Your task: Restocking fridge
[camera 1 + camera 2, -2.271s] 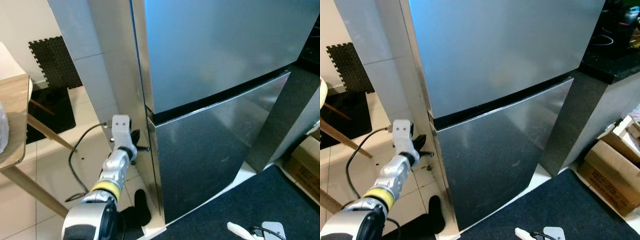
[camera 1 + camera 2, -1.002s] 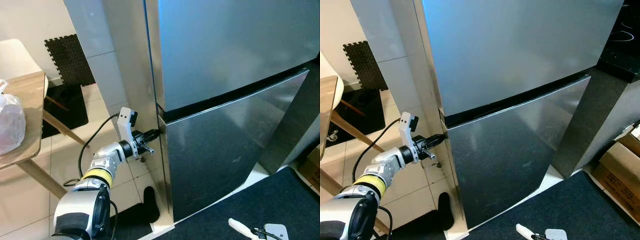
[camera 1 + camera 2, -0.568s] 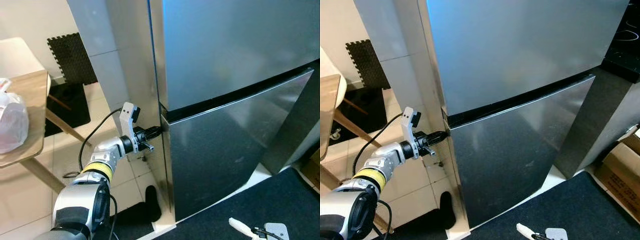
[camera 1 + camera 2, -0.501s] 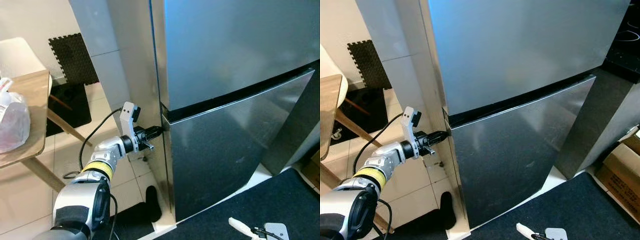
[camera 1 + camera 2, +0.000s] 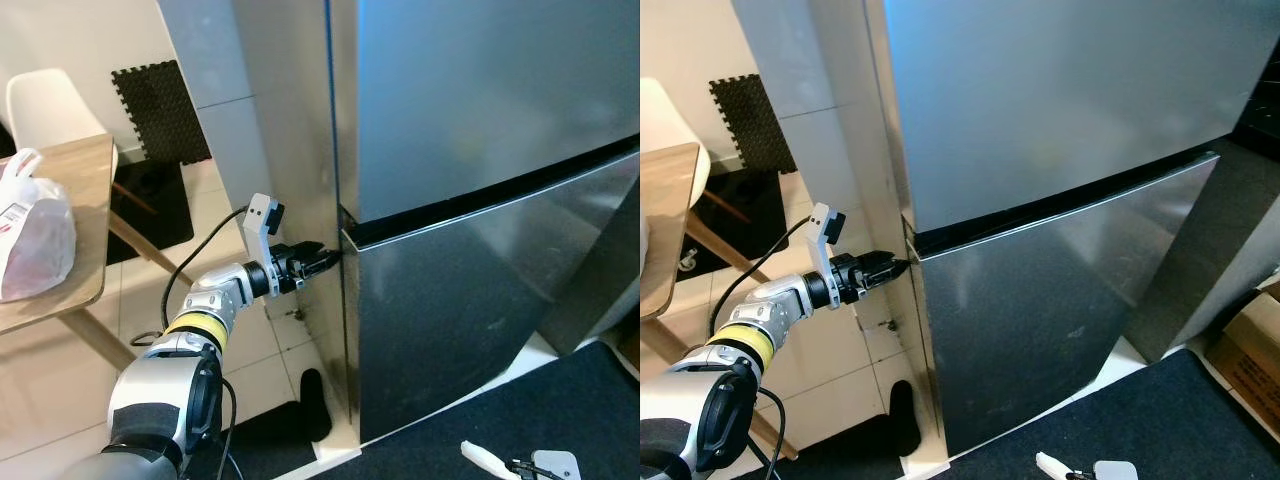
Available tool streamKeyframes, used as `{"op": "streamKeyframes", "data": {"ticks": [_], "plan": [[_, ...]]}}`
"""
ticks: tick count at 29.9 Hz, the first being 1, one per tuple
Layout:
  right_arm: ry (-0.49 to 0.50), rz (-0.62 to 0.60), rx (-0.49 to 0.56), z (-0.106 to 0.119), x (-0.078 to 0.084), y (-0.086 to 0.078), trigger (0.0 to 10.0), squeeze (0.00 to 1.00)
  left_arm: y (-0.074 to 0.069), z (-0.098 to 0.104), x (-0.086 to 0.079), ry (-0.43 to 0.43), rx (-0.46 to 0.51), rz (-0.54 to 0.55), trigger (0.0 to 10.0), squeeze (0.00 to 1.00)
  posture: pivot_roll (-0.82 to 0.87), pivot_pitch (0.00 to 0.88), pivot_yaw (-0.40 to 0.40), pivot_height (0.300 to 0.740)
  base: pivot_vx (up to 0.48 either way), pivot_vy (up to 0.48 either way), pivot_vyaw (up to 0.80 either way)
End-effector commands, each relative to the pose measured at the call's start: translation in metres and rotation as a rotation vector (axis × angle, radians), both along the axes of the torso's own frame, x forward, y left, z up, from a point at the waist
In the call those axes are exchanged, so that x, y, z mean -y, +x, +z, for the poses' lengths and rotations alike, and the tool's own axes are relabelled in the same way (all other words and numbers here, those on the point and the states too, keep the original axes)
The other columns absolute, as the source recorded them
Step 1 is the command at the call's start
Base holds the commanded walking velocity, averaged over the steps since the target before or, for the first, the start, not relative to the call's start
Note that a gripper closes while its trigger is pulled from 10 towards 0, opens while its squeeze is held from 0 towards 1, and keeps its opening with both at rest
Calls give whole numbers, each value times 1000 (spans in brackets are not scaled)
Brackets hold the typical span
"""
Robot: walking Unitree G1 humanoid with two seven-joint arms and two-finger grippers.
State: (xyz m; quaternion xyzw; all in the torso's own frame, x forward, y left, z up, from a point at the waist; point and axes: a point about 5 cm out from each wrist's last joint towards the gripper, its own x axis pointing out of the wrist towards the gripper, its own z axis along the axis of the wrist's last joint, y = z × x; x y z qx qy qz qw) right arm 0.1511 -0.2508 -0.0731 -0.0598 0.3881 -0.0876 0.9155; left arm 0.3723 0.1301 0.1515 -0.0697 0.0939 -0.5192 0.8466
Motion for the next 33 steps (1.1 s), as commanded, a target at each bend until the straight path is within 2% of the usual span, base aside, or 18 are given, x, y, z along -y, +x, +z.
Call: {"op": "streamKeyframes", "data": {"ticks": [1, 2, 3, 4, 13, 25, 26, 27, 33], "plan": [[4, 0, -25, -4, 0, -8, 10000, 0, -3, -3, 15, 12, 11, -67, 8471, 1000, -175, 89, 79, 726, 0, 0, 0], [5, 1, -25, -4, -1, -7, 10000, 0, -4, -5, 15, 21, 18, -66, 8078, 890, -175, 89, 79, 726, 0, 0, 0], [5, 3, -26, -4, -1, -7, 10000, 0, -4, -6, 16, 22, 21, -60, 3765, 0, -175, 89, 79, 726, 0, 0, 0], [5, 5, -26, -4, -1, -7, 10000, 0, -4, -6, 16, 15, 24, -53, 0, 0, -166, 89, 74, 726, 0, 0, 0], [6, 4, -30, -4, -1, -6, 10000, 0, -8, -7, 20, -49, 15, -94, 0, 0, -167, 87, 78, 726, 0, 0, 0], [5, 10, -34, -4, -1, -5, 10000, 0, -10, -7, 23, -64, 40, -111, 0, 0, -161, 85, 75, 726, 0, 0, 0], [4, 13, -33, -4, -1, -4, 10000, 0, -11, -9, 27, -57, 30, -132, 549, 0, -161, 85, 75, 726, 0, 0, 0], [3, 15, -31, -4, -2, -4, 10000, 0, -10, -11, 30, -38, 26, -112, 10000, 0, -162, 85, 76, 726, 0, 0, 0], [1, 15, -30, -4, -2, -4, 10000, 0, -8, -11, 36, -12, 42, -64, 10000, 0, -165, 85, 77, 726, 0, 0, 0]]}}
